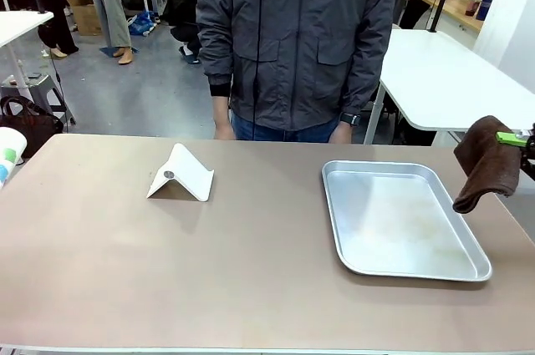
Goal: Clean the surface of the table.
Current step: Clean the area not pointed to by the person.
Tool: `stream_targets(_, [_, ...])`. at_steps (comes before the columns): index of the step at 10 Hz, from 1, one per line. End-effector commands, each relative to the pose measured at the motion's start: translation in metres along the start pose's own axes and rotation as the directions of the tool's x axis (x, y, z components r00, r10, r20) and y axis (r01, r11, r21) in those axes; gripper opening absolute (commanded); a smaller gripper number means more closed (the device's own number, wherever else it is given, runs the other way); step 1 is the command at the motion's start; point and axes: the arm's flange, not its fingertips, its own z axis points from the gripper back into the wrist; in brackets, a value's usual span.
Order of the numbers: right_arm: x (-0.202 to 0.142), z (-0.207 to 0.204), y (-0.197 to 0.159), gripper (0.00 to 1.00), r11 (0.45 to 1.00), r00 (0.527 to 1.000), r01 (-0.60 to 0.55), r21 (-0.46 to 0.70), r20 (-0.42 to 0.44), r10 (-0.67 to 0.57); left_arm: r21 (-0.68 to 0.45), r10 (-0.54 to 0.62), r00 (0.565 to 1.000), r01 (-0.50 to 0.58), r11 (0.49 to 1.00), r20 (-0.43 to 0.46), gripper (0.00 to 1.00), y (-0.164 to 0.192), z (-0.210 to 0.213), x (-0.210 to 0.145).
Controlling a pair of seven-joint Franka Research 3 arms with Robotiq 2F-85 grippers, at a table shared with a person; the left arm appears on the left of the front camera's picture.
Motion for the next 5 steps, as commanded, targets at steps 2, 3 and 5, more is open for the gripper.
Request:
stream_targets(2, [0.0006,0.0018,0.004,0.1,1.0,1.0,-0.004,0.027,0.0,0.004,-0.004,-0.006,1.0,0.006,1.0,0.0,0.22,-0.0022,-0.0005,-0.001])
stream_targets(3, [0.0006,0.0018,0.004,0.1,1.0,1.0,-0.004,0.027,0.0,0.004,-0.004,-0.006,1.0,0.006,1.0,0.0,0.22,-0.0022,-0.0005,-0.001])
stream_targets(5, [0.0006,0.0018,0.004,0.1,1.0,1.0,-0.004,0.027,0.0,0.004,-0.004,-0.006,1.0,0.006,1.0,0.0,0.22,-0.0022,-0.0005,-0.001])
